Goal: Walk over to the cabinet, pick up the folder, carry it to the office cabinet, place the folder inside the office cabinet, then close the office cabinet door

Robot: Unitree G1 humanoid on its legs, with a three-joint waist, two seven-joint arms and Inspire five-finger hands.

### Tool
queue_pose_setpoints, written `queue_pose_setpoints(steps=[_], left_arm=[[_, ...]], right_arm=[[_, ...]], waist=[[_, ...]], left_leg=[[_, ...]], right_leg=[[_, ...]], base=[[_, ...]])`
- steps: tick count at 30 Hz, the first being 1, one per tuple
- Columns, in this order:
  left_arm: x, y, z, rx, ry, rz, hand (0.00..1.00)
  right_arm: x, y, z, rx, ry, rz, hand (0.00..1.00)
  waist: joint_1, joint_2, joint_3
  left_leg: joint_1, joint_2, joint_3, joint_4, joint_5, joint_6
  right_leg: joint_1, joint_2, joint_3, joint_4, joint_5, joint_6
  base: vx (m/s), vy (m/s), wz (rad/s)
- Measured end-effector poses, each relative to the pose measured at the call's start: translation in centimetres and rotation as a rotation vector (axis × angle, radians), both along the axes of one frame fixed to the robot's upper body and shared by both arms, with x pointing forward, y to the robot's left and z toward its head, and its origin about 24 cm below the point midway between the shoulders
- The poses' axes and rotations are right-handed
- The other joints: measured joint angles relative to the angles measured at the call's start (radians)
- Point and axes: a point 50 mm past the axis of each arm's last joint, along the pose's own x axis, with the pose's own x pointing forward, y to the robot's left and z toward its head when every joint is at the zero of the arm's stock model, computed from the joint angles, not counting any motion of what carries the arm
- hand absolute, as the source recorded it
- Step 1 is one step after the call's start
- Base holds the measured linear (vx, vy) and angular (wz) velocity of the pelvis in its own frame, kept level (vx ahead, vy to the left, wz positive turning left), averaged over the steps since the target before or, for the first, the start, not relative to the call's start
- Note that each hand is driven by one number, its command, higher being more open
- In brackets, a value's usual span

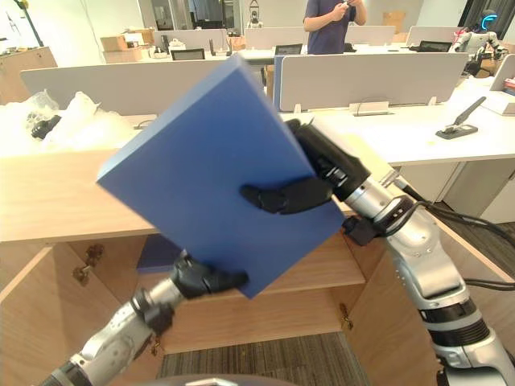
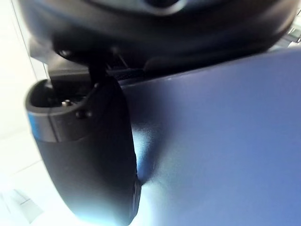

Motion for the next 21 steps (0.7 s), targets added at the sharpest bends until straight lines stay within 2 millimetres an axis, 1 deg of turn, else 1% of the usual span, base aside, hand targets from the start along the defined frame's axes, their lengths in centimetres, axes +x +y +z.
queue_pose_setpoints(steps=[1,3,4,5,6,7,8,9,10,11,13,14,16,17,19,20,21], left_arm=[[-0.7,-0.2,-1.0,0.057,0.025,-0.05,1.0],[-3.7,-0.8,-4.7,0.241,0.117,-0.215,1.0],[-4.2,-0.9,-5.4,0.275,0.13,-0.248,1.0],[-5.2,-0.9,-6.6,0.35,0.136,-0.297,1.0],[-5.8,-0.7,-7.7,0.408,0.149,-0.316,1.0],[-6.0,-0.6,-8.1,0.426,0.161,-0.309,1.0],[-5.9,-0.3,-9.2,0.465,0.179,-0.24,1.0],[-5.9,-0.3,-9.4,0.476,0.184,-0.226,1.0],[-5.8,0.1,-10.4,0.543,0.198,-0.176,1.0],[-5.8,0.4,-11.0,0.582,0.211,-0.146,1.0],[-6.0,2.4,-12.7,0.749,0.261,-0.039,1.0],[-6.1,3.0,-13.1,0.794,0.271,-0.012,1.0],[-7.0,5.3,-14.3,0.931,0.357,0.124,1.0],[-7.2,5.8,-14.5,0.971,0.369,0.148,1.0],[-7.9,7.7,-14.9,1.088,0.399,0.23,1.0],[-8.0,8.0,-14.9,1.113,0.4,0.241,1.0],[-8.3,8.4,-15.0,1.147,0.41,0.262,1.0]], right_arm=[[-0.2,0.5,-0.1,0.003,0.0,0.021,0.0],[-0.9,2.9,-0.8,0.063,0.001,0.105,0.0],[-1.0,3.3,-0.9,0.08,0.0,0.117,0.0],[-1.3,4.0,-1.1,0.102,-0.001,0.138,0.0],[-1.4,4.4,-1.3,0.092,-0.01,0.143,0.0],[-1.5,4.5,-1.4,0.077,-0.018,0.141,0.0],[-1.5,5.0,-2.0,0.021,-0.031,0.131,0.0],[-1.5,5.0,-2.2,0.011,-0.029,0.128,0.0],[-1.2,5.2,-3.1,-0.032,-0.009,0.114,0.0],[-1.0,5.2,-3.7,-0.057,0.004,0.103,0.0],[-0.2,4.6,-6.1,-0.138,0.078,0.04,0.0],[-0.1,4.4,-6.8,-0.155,0.103,0.021,0.0],[0.4,3.6,-9.0,-0.239,0.175,-0.04,0.0],[0.4,3.5,-9.5,-0.262,0.186,-0.049,0.0],[0.3,3.5,-11.5,-0.364,0.227,-0.049,0.0],[0.1,3.6,-12.1,-0.396,0.237,-0.043,0.0],[-0.3,3.8,-13.3,-0.466,0.254,-0.025,0.0]], waist=[[-0.002,0.0,0.0],[-0.013,-0.001,0.001],[-0.015,-0.002,0.001],[-0.018,-0.003,0.003],[-0.019,-0.004,0.003],[-0.018,-0.004,0.003],[-0.018,-0.002,0.004],[-0.018,-0.002,0.005],[-0.018,-0.003,0.005],[-0.018,-0.004,0.006],[-0.018,-0.013,0.011],[-0.018,-0.016,0.013],[-0.017,-0.02,0.018],[-0.016,-0.019,0.021],[-0.016,-0.014,0.033],[-0.016,-0.011,0.035],[-0.014,-0.008,0.038]], left_leg=[[0.001,0.001,0.002,0.0,0.0,0.0],[0.002,0.002,0.007,-0.003,-0.001,-0.001],[0.002,0.002,0.008,-0.005,-0.001,-0.001],[0.002,0.003,0.008,-0.005,-0.001,-0.001],[0.0,0.006,0.008,-0.006,-0.004,-0.004],[-0.003,0.008,0.008,-0.007,-0.006,-0.007],[-0.016,0.008,0.006,-0.007,-0.004,-0.006],[-0.018,0.008,0.005,-0.007,-0.003,-0.006],[-0.022,0.005,0.003,-0.007,0.003,0.0],[-0.024,0.004,0.002,-0.007,0.005,0.002],[-0.036,0.005,-0.008,-0.007,0.01,0.002],[-0.039,0.005,-0.012,-0.006,0.012,0.002],[-0.051,0.004,-0.02,-0.001,0.015,0.003],[-0.051,0.004,-0.023,-0.001,0.015,0.003],[-0.053,0.004,-0.041,-0.001,0.016,0.003],[-0.052,0.005,-0.047,-0.001,0.016,0.003],[-0.051,0.005,-0.05,-0.001,0.016,0.003]], right_leg=[[0.0,0.0,0.001,0.0,0.0,0.0],[-0.002,0.001,0.005,0.0,0.001,0.0],[-0.002,0.001,0.006,0.0,0.001,-0.001],[-0.004,0.002,0.007,-0.002,0.001,-0.001],[-0.006,0.001,0.008,-0.003,0.001,-0.001],[-0.008,0.001,0.008,-0.005,0.0,-0.001],[-0.022,0.001,0.012,-0.005,0.002,-0.004],[-0.024,0.001,0.012,-0.005,0.003,-0.004],[-0.028,0.002,0.012,-0.005,0.004,-0.005],[-0.029,0.003,0.011,-0.006,0.004,-0.006],[-0.034,0.003,0.006,-0.013,0.007,-0.01],[-0.035,0.004,0.002,-0.016,0.008,-0.011],[-0.044,0.009,0.0,-0.021,0.011,-0.013],[-0.043,0.01,-0.001,-0.022,0.011,-0.012],[-0.04,0.011,-0.003,-0.025,0.012,-0.013],[-0.038,0.012,-0.004,-0.027,0.013,-0.013],[-0.034,0.012,-0.005,-0.031,0.015,-0.014]], base=[[-0.05,0.007,-0.09],[-0.05,0.006,-0.07],[-0.02,0.002,-0.04],[0.0,0.0,0.0],[0.0,0.0,0.0],[-0.04,0.007,-0.01],[-0.04,0.007,0.0],[-0.05,0.013,0.0],[0.0,0.0,0.0],[0.0,0.0,0.0],[-0.01,0.004,0.08],[0.0,-0.009,0.11],[0.03,-0.019,0.03],[0.04,-0.018,-0.01],[0.03,-0.025,0.03],[0.02,-0.03,0.04],[0.0,0.0,0.0]])
